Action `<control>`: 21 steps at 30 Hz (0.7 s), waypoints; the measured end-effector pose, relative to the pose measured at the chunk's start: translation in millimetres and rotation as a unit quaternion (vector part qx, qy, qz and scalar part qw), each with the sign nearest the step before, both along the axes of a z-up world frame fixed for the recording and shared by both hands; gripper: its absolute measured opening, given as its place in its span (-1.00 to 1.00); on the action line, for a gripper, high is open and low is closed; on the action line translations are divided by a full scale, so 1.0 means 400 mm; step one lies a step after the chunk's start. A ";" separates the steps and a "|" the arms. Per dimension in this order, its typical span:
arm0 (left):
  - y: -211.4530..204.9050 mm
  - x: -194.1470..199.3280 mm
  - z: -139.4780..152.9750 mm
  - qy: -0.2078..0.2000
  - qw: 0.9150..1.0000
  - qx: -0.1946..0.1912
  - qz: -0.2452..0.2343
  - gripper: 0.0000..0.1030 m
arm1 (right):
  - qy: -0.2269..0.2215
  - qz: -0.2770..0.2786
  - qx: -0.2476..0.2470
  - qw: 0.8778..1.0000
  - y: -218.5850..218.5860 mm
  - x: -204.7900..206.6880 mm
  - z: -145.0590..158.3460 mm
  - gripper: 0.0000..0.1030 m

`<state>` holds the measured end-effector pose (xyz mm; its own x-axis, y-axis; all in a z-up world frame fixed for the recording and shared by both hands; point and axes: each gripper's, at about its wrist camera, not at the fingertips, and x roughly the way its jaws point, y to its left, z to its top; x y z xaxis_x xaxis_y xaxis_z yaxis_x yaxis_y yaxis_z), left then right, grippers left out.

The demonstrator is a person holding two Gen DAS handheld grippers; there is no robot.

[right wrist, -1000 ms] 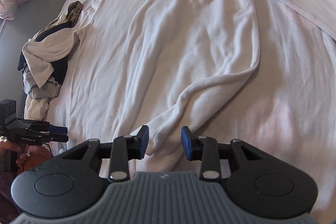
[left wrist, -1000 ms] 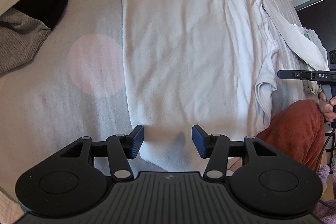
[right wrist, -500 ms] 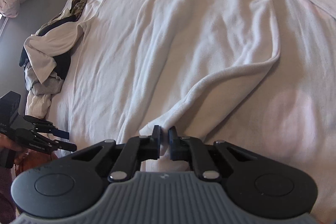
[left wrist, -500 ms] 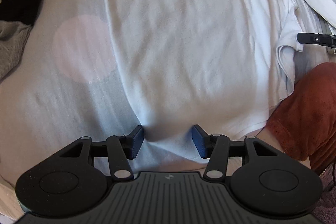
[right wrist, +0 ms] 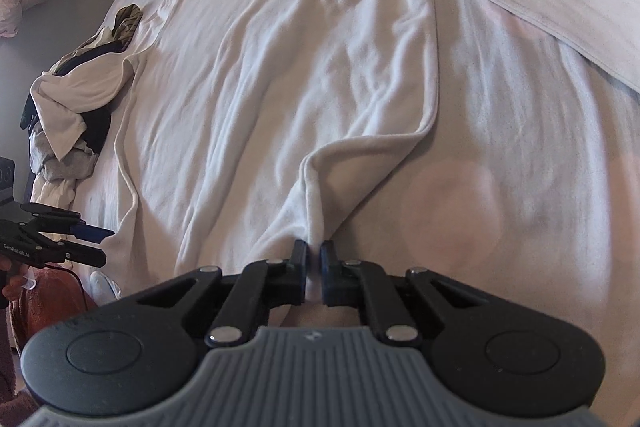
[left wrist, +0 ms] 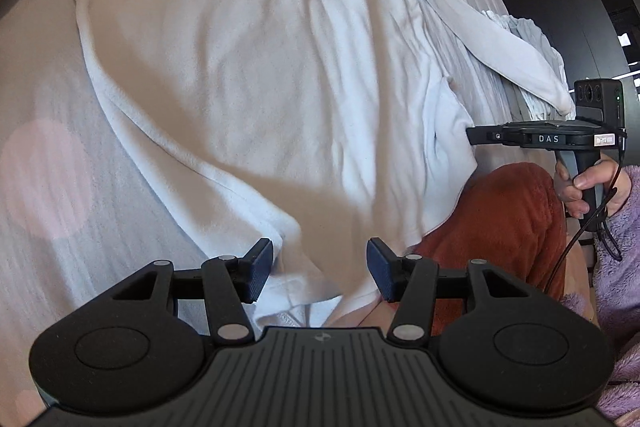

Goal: Fold clothes

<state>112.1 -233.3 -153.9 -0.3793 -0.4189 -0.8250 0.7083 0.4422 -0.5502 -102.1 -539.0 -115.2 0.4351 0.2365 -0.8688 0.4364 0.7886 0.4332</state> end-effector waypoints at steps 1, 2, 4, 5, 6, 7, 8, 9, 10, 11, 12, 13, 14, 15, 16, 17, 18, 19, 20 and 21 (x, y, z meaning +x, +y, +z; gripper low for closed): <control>0.000 -0.003 -0.005 -0.005 1.000 0.012 -0.001 -0.03 | 0.000 0.000 0.002 1.000 0.001 0.003 -0.004 -0.83; 0.000 -0.006 -0.010 -0.011 1.000 0.025 -0.002 -0.03 | 0.000 -0.001 0.004 1.000 0.001 0.005 -0.006 -0.81; -0.002 -0.012 -0.022 -0.018 0.999 0.044 -0.001 -0.03 | -0.004 -0.006 0.007 1.000 0.000 0.006 -0.004 -0.72; -0.003 -0.015 -0.029 -0.019 0.999 0.050 0.001 -0.05 | -0.008 -0.010 0.011 1.000 -0.005 0.004 -0.002 -0.71; 0.002 -0.013 -0.029 -0.017 0.999 0.051 0.005 -0.09 | -0.012 -0.013 0.014 1.000 -0.009 0.001 0.001 -0.70; 0.006 -0.009 -0.028 -0.015 0.999 0.049 0.010 -0.13 | -0.017 -0.017 0.020 1.000 -0.013 -0.003 0.004 -0.69; 0.021 -0.002 -0.025 -0.013 0.999 0.047 0.013 -0.28 | -0.020 -0.021 0.027 0.999 -0.017 -0.004 0.005 -0.64; 0.024 0.001 -0.025 -0.011 0.999 0.046 0.016 -0.44 | -0.023 -0.024 0.035 0.999 -0.021 -0.005 0.005 -0.54; 0.036 0.009 -0.022 -0.012 0.999 0.045 0.019 -0.49 | -0.025 -0.026 0.041 0.999 -0.022 -0.005 0.003 -0.47; 0.049 0.017 -0.018 -0.012 0.999 0.044 0.023 -0.56 | -0.027 -0.028 0.047 0.998 -0.023 -0.005 0.001 -0.44; 0.046 0.015 -0.017 -0.014 0.999 0.044 0.026 -0.66 | -0.028 -0.030 0.056 0.998 -0.021 -0.005 -0.003 -0.45; 0.041 0.012 -0.015 -0.017 0.999 0.043 0.027 -0.71 | -0.028 -0.030 0.066 0.997 -0.018 -0.005 -0.006 -0.45; 0.044 0.010 -0.010 -0.022 0.998 0.043 0.028 -0.77 | -0.029 -0.031 0.074 0.996 -0.012 -0.006 -0.006 -0.58; 0.046 0.008 -0.005 -0.028 0.998 0.043 0.028 -0.79 | -0.030 -0.031 0.079 0.996 -0.006 -0.009 -0.002 -0.86; 0.051 0.006 0.006 -0.036 0.998 0.043 0.024 -0.82 | -0.034 -0.032 0.078 0.996 -0.002 -0.014 0.011 -0.97; 0.056 0.004 0.018 -0.045 0.998 0.043 0.020 -0.84 | -0.039 -0.033 0.076 0.996 0.001 -0.019 0.025 -0.97; 0.063 0.002 0.033 -0.053 0.998 0.041 0.018 -0.86 | -0.046 -0.032 0.066 0.996 0.004 -0.026 0.047 -0.98; 0.070 0.003 0.049 -0.059 0.997 0.039 0.019 -0.87 | -0.054 -0.031 0.055 0.997 0.002 -0.037 0.075 -0.98; 0.077 0.003 0.066 -0.065 0.997 0.036 0.020 -0.88 | -0.061 -0.030 0.044 0.997 -0.001 -0.049 0.103 -0.99; 0.088 0.006 0.080 -0.070 0.997 0.033 0.023 -0.88 | -0.067 -0.031 0.035 0.997 -0.004 -0.060 0.128 -0.99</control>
